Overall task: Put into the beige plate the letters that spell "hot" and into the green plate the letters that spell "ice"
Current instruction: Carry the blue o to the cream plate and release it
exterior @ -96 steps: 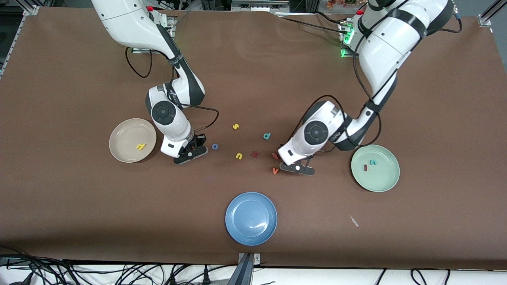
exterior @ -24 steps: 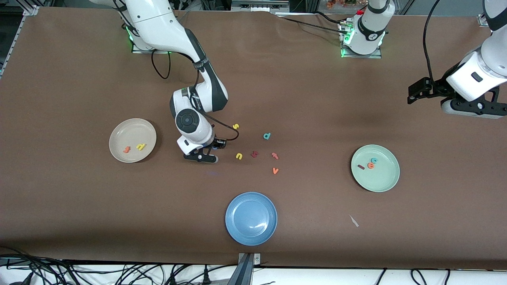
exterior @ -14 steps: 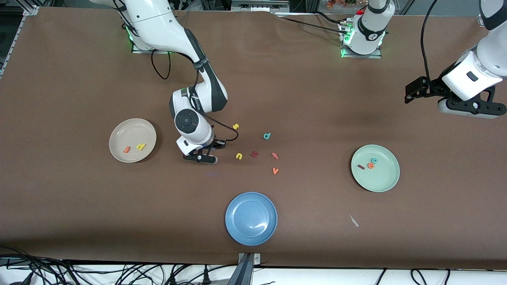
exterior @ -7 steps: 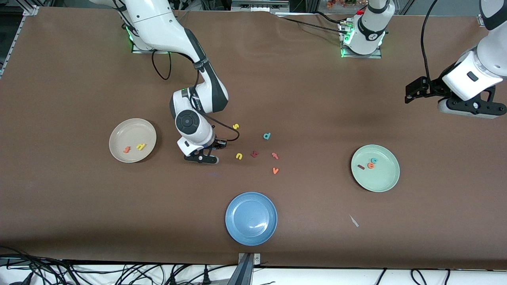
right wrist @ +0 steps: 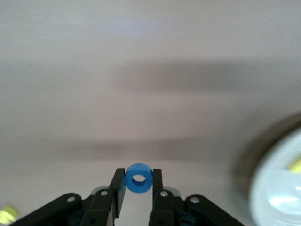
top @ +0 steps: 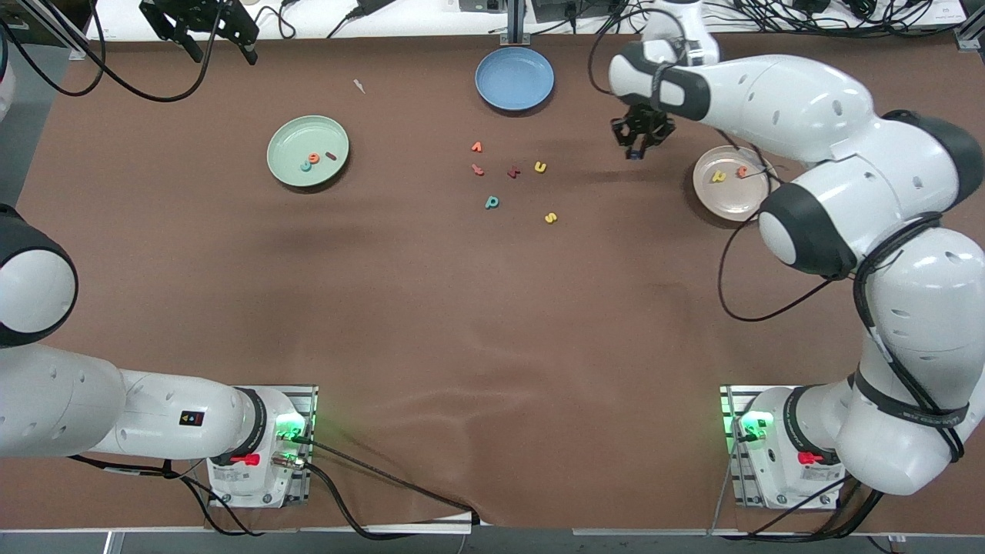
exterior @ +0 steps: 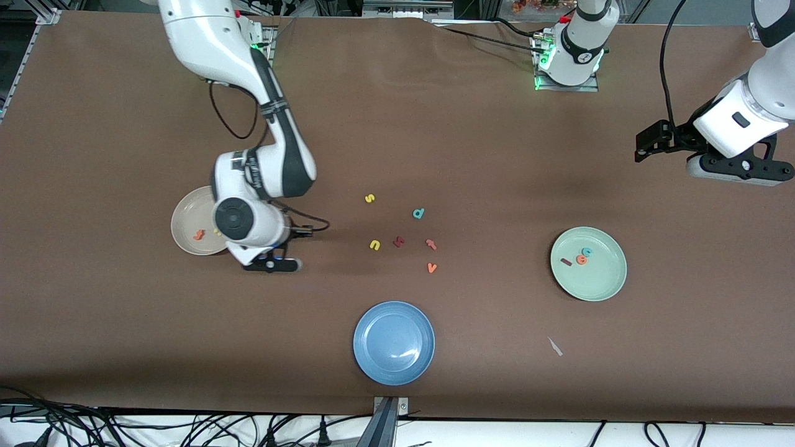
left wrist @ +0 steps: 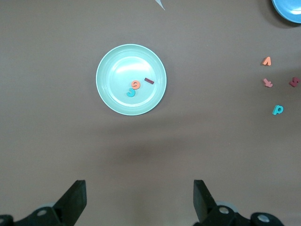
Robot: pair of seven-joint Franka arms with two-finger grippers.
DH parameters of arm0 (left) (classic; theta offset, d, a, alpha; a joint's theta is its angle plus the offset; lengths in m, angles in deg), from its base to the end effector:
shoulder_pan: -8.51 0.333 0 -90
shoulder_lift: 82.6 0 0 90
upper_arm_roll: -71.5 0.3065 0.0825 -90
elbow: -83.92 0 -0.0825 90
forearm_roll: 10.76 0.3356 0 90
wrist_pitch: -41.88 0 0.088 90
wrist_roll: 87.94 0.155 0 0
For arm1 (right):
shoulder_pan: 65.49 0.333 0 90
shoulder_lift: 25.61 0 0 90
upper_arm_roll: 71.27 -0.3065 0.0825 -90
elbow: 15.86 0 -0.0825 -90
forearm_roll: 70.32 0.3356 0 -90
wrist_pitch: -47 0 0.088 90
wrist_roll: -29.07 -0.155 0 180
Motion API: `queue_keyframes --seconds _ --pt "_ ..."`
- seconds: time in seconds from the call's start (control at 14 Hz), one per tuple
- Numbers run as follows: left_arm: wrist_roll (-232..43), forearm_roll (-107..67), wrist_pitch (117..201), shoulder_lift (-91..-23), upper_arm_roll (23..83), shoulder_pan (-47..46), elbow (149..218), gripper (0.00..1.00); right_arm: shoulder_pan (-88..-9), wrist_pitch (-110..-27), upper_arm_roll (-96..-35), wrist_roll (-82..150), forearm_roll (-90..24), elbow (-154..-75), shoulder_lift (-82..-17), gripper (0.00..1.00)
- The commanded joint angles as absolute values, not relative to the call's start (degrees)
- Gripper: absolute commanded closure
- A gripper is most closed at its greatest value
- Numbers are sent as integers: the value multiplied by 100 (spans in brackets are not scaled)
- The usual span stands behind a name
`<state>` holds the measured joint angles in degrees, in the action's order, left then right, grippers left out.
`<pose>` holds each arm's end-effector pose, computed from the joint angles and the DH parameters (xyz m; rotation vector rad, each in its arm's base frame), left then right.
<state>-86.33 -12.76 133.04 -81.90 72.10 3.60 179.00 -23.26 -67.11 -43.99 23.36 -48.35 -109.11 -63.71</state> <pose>0.5019 -0.0432 0.5253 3.1022 -0.1571 -0.1265 0.5702 0.2182 0.2224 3.1201 0.0326 -0.3351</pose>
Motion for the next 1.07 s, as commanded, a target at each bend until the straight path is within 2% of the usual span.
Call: queue_keyframes --seconds 0.0,0.21,0.57,0.64,0.71,0.86,1.0 --pt "-8627 -1322 13232 -8251 7212 350 17902 0 -2287 -6953 -3991 3361 -4817 -12278 -5377 100" --pt "-8627 -1322 13206 -8251 7220 368 17893 0 -2287 -8032 -3647 4390 -4835 -13536 -4847 100" --pt "-8627 -1322 13197 -8259 7220 368 17902 0 -2295 -8596 -3077 5550 -4800 -14144 -4838 99" --pt "-8627 -1322 13197 -8251 7220 368 17902 0 -2313 -8598 -3023 5553 -4747 -14163 -4855 58" --pt "-8636 -1322 13197 -8251 7220 368 17893 0 -2348 -8572 -3014 5361 -4712 -14102 -4864 1" --pt "-8636 -1322 13197 -8251 7220 368 17893 0 -2366 -8249 -3022 4756 -4712 -13709 -4899 0" --pt "-8645 -1322 13197 -8251 7220 368 17893 0 -2383 -7495 -3031 4158 -4712 -13024 -5082 0"
